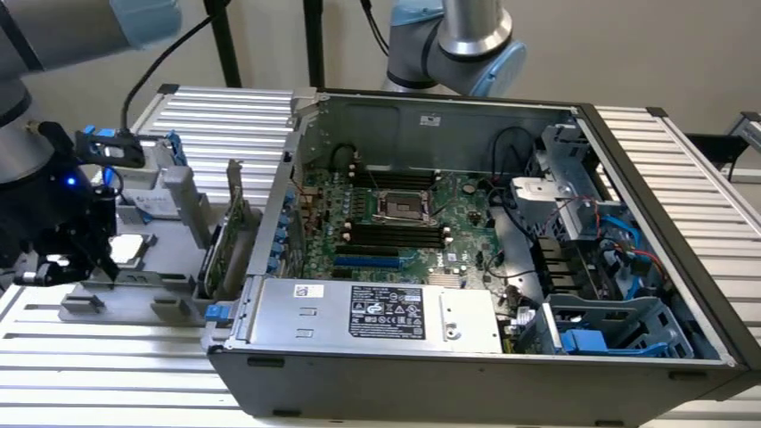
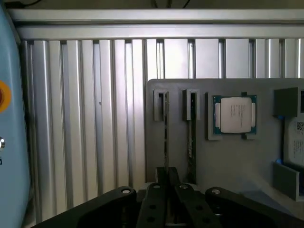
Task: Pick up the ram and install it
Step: 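Pick up the ram and move it above insertion slot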
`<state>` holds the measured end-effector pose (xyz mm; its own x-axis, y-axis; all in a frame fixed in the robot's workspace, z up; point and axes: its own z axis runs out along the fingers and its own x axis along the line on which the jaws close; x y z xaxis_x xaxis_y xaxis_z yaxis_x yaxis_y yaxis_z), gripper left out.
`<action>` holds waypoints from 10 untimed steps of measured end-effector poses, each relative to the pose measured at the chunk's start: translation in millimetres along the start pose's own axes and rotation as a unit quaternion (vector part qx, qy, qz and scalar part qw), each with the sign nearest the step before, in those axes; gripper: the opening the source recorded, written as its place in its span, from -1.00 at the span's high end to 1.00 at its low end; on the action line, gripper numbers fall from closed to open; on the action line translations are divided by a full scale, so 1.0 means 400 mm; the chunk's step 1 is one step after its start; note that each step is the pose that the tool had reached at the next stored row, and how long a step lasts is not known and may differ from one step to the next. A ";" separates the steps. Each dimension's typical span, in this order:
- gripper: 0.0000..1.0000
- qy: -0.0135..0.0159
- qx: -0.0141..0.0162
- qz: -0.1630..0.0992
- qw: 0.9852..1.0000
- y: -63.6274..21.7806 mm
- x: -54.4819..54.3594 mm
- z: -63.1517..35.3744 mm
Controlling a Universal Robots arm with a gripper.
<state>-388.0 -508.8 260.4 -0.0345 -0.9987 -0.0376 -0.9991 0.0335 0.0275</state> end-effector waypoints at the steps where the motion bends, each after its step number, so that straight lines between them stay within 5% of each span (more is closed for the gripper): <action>1: 0.73 0.000 0.000 0.000 1.000 -0.001 -0.001 -0.012; 10: 0.73 0.000 0.000 0.000 1.000 -0.017 -0.005 -0.114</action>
<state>-380.1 -508.8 305.7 -0.0345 -0.9987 -0.0378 -0.9991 0.0335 0.0273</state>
